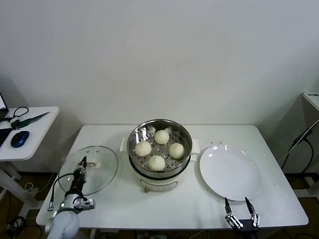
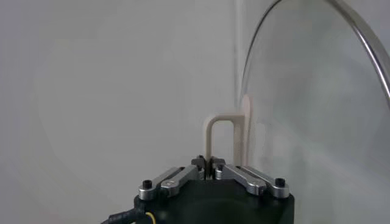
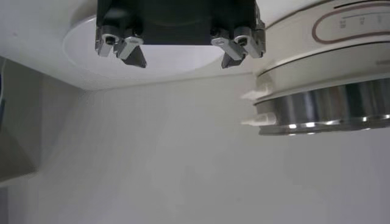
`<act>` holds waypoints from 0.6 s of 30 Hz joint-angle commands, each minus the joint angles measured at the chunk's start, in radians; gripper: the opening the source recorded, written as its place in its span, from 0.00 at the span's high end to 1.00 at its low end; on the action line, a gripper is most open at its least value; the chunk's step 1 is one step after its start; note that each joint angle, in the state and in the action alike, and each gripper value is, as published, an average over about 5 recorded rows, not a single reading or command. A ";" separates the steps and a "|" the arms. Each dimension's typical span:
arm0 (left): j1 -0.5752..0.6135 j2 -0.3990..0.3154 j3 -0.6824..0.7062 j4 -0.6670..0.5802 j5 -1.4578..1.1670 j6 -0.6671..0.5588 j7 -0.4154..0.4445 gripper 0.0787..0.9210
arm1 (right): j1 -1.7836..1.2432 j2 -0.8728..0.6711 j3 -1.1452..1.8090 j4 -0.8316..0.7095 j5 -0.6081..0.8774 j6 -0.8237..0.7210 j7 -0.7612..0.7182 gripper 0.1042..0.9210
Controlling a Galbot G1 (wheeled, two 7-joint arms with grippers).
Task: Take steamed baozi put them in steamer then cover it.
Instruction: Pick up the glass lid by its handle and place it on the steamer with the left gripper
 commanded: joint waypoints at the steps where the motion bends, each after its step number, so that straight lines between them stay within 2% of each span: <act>1: 0.003 -0.001 -0.009 -0.075 -0.044 0.001 0.009 0.92 | -0.004 0.001 -0.003 0.004 -0.005 0.013 0.006 0.12; 10: 0.064 0.168 0.006 -0.480 -0.278 0.208 0.262 0.92 | -0.011 0.000 -0.010 0.008 -0.030 0.036 0.019 0.12; 14: 0.050 0.250 0.005 -0.578 -0.286 0.292 0.345 0.92 | -0.006 0.003 -0.012 0.013 -0.040 0.030 0.026 0.12; 18: -0.001 0.301 0.063 -0.652 -0.297 0.394 0.405 0.92 | 0.007 0.015 -0.010 0.013 -0.066 0.018 0.033 0.12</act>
